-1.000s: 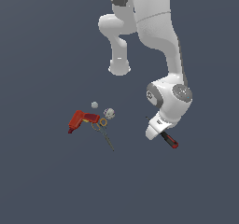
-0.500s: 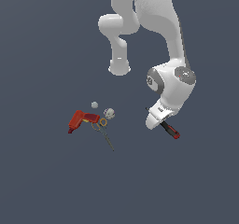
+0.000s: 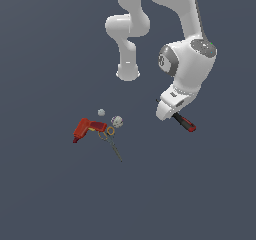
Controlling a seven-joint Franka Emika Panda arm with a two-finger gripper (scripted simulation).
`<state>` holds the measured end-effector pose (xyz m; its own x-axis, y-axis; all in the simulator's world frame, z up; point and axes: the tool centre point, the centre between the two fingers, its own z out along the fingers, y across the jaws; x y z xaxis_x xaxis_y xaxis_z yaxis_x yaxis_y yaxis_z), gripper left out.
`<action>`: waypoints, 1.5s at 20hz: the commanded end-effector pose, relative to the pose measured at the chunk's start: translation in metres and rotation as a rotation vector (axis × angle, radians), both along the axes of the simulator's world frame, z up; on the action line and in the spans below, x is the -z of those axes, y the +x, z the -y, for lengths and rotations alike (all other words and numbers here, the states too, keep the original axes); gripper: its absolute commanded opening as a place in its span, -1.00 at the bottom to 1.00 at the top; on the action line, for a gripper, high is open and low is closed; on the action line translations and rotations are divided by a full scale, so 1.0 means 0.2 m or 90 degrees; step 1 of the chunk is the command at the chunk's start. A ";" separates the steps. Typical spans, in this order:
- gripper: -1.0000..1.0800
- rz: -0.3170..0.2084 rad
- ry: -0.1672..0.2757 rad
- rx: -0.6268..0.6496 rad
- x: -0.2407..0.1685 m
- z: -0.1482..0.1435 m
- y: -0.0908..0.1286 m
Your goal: Pick up a designated object from a clutter of objects.
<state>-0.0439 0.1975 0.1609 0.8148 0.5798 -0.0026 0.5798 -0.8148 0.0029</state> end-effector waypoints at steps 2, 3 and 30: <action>-1.00 0.000 0.000 0.000 -0.14 0.01 -0.07; -1.00 0.000 0.001 0.000 -0.19 0.02 -0.08; -1.00 0.000 0.003 0.000 -1.13 0.10 -0.47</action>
